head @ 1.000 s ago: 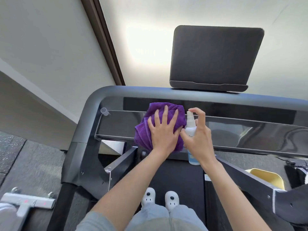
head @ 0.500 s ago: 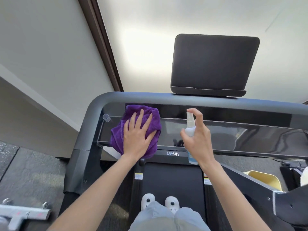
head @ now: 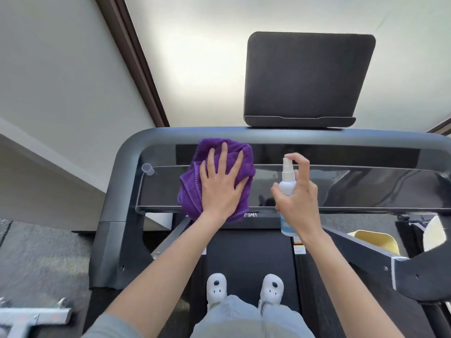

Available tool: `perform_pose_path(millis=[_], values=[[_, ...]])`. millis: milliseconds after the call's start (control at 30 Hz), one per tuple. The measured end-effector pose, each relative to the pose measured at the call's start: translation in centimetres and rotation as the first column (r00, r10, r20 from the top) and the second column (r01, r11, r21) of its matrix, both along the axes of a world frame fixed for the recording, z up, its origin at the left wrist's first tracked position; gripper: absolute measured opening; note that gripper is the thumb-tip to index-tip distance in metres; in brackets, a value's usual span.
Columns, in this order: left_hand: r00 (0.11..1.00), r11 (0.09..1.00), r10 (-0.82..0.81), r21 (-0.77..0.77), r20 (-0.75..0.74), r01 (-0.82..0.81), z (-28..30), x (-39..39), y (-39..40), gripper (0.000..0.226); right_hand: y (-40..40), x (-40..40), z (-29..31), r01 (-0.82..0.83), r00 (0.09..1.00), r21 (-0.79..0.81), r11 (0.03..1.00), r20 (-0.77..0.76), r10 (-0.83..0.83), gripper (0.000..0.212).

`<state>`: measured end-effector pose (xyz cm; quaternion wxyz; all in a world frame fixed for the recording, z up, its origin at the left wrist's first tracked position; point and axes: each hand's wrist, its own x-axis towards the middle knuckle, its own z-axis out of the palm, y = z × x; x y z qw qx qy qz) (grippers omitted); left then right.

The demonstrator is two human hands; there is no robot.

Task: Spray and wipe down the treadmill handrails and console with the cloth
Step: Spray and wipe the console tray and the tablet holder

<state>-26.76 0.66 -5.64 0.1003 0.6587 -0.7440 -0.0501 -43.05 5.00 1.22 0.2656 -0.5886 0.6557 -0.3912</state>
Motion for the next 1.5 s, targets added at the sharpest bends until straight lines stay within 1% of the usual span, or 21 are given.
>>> perform_pose_path(millis=[33,67,133,167,233,333,400,467,567,667,767,833,900,967,1033,1100,1200,1300,1367,1433,1500], values=[[0.998,0.998,-0.061,-0.003,-0.012,0.061,-0.1,-0.8,0.4,0.063,0.0,-0.1,-0.1,-0.007,1.000,-0.001,1.000,0.000,0.007,0.062],[0.996,0.996,-0.087,-0.009,-0.030,0.087,-0.2,-1.2,0.6,0.063,-0.1,-0.3,-0.3,-0.016,1.000,-0.001,1.000,0.000,0.016,0.062],[0.996,0.997,-0.070,-0.021,-0.046,0.070,-0.2,-1.0,0.4,0.066,-0.2,-0.8,-0.5,-0.034,0.999,0.007,0.999,0.009,0.034,0.061],[0.998,0.999,-0.037,-0.028,-0.041,0.036,-0.2,-0.5,0.0,0.067,-0.3,-1.1,-0.5,-0.050,0.999,0.008,0.999,0.008,0.050,0.062],[0.995,0.995,0.093,-0.019,-0.037,-0.094,-0.2,0.7,-0.7,0.070,-0.7,-2.4,-0.2,-0.096,0.995,0.007,0.995,-0.005,0.096,0.063],[0.954,0.954,0.299,0.027,-0.033,-0.299,0.2,1.5,-0.9,0.074,-1.1,-4.1,0.4,-0.119,0.993,0.018,0.993,-0.002,0.119,0.065],[0.925,0.925,0.378,0.042,-0.029,-0.377,0.3,0.9,-0.6,0.073,-1.6,-5.1,0.7,-0.127,0.992,0.023,0.992,0.014,0.127,0.065],[0.910,0.910,0.413,0.040,-0.022,-0.412,0.3,-0.6,0.8,0.070,-2.0,-5.8,0.6,-0.140,0.990,0.008,0.990,0.025,0.139,0.064],[0.921,0.921,0.389,-0.004,-0.032,-0.389,-0.5,-3.4,3.2,0.066,-2.1,-6.9,0.5,-0.153,0.987,-0.003,0.988,0.042,0.153,0.064],[0.911,0.910,0.412,0.041,0.001,-0.412,-0.2,-3.5,0.8,0.073,-2.4,-8.2,0.0,-0.160,0.986,0.008,0.987,0.056,0.159,0.064],[0.847,0.845,0.532,0.066,-0.009,-0.530,0.6,-3.5,-3.5,0.078,-3.1,-9.2,-0.1,-0.180,0.983,0.026,0.983,0.040,0.179,0.065],[0.799,0.799,0.600,0.067,-0.027,-0.598,0.7,-4.3,-4.5,0.078,-3.6,-9.9,0.0,-0.197,0.980,0.027,0.980,0.030,0.196,0.065],[0.806,0.804,0.592,0.070,0.002,-0.591,0.5,-5.6,-3.7,0.079,-4.1,-10.6,0.1,-0.215,0.976,0.017,0.977,0.024,0.214,0.064],[0.845,0.842,0.535,0.062,0.029,-0.535,0.2,-7.4,-1.4,0.078,-4.4,-11.2,0.2,-0.234,0.972,0.009,0.972,0.021,0.234,0.064],[0.874,0.874,0.485,0.032,0.021,-0.486,-0.1,-10.2,1.3,0.075,-4.5,-11.7,0.3,-0.251,0.968,0.000,0.968,0.019,0.251,0.063],[0.878,0.878,0.478,0.015,0.017,-0.478,-0.5,-12.6,3.0,0.072,-4.7,-12.3,0.2,-0.264,0.964,-0.009,0.965,0.016,0.264,0.063],[0.843,0.840,0.537,0.070,0.036,-0.538,-0.4,-12.8,1.1,0.077,-5.3,-13.1,0.0,-0.282,0.959,-0.004,0.959,0.017,0.282,0.063],[0.763,0.758,0.646,0.114,0.010,-0.642,0.5,-11.9,-3.3,0.081,-5.7,-13.7,-0.2,-0.284,0.959,0.009,0.959,0.026,0.284,0.062],[0.720,0.716,0.693,0.115,-0.006,-0.688,0.9,-11.9,-4.9,0.081,-5.8,-14.0,-0.2,-0.284,0.959,0.005,0.959,0.028,0.284,0.062],[0.722,0.716,0.692,0.113,0.012,-0.689,1.0,-12.4,-4.6,0.081,-5.7,-14.5,-0.2,-0.286,0.958,-0.001,0.958,0.029,0.285,0.062],[0.771,0.764,0.635,0.111,0.043,-0.635,0.9,-13.8,-2.8,0.081,-5.6,-15.1,-0.3,-0.282,0.959,-0.006,0.959,0.039,0.282,0.062]])
